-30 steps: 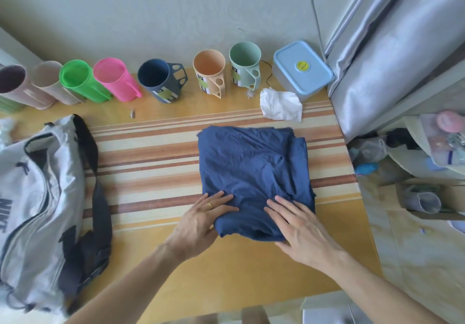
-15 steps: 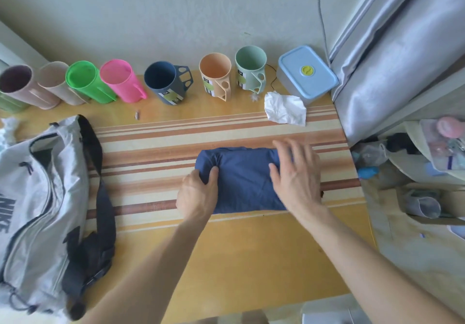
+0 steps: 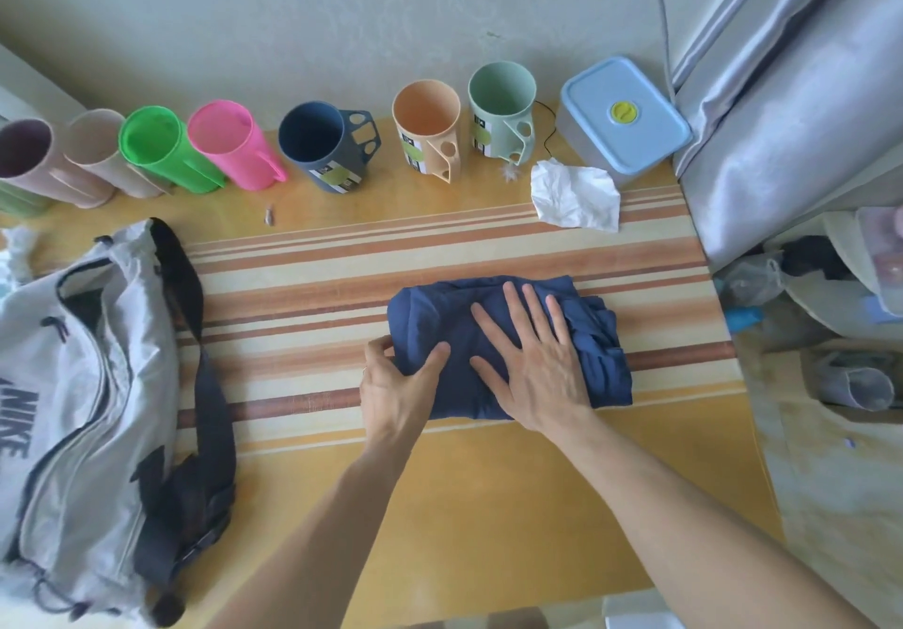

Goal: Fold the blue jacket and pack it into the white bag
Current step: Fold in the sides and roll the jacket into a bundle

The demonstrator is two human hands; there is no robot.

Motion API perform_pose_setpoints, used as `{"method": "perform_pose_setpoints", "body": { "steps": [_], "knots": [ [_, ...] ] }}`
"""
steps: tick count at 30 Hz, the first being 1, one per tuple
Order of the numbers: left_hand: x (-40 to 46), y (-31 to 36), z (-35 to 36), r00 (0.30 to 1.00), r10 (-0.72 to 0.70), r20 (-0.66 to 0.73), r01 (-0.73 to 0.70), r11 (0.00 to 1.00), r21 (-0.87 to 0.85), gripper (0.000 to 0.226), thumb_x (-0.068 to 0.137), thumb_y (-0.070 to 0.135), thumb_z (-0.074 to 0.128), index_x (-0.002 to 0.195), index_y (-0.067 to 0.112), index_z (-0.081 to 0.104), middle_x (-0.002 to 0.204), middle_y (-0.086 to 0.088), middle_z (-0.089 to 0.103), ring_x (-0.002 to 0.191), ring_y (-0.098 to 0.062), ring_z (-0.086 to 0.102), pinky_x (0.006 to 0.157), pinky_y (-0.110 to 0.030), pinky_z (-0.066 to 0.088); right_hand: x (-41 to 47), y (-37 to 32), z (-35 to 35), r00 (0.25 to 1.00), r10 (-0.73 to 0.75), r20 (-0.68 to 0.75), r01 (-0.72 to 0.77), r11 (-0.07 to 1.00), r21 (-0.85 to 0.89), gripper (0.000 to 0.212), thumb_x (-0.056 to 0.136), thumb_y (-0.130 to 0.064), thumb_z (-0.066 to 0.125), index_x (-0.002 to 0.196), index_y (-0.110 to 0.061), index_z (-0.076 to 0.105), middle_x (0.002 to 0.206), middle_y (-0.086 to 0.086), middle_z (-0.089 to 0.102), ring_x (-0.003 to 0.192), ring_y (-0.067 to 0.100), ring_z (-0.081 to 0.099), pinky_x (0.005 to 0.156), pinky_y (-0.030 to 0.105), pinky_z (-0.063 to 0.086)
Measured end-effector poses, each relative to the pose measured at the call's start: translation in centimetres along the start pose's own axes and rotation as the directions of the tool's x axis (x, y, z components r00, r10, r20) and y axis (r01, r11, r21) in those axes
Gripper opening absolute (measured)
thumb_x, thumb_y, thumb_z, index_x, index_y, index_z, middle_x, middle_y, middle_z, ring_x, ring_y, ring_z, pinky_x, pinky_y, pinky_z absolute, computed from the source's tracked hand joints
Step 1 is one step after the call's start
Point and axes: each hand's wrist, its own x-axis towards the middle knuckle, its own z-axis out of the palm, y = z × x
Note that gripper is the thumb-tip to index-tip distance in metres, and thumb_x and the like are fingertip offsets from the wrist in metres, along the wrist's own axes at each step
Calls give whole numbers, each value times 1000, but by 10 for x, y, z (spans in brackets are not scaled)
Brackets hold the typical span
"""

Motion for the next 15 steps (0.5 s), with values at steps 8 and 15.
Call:
{"method": "perform_pose_setpoints", "body": {
  "steps": [8, 15],
  "knots": [
    [-30, 19, -1, 985, 151, -88, -156, 987, -44, 51, 78, 42, 76, 119, 28, 49, 100, 12, 61, 93, -18, 63, 81, -41, 56, -25, -4, -31, 979, 37, -202, -6, 988, 152, 41, 96, -27, 60, 135, -14, 59, 140, 13, 56, 127, 37, 53, 105, 47, 41],
    [-75, 44, 36, 891, 452, 33, -452, 892, -5, 56, 76, 45, 76, 124, 36, 47, 95, 10, 65, 84, -10, 65, 74, -34, 56, -39, 29, -82, 874, 279, 399, -328, -266, 906, 36, 108, -41, 36, 119, -31, 68, 117, -4, 76, 112, 10, 69, 92, 25, 55]
  ]
}}
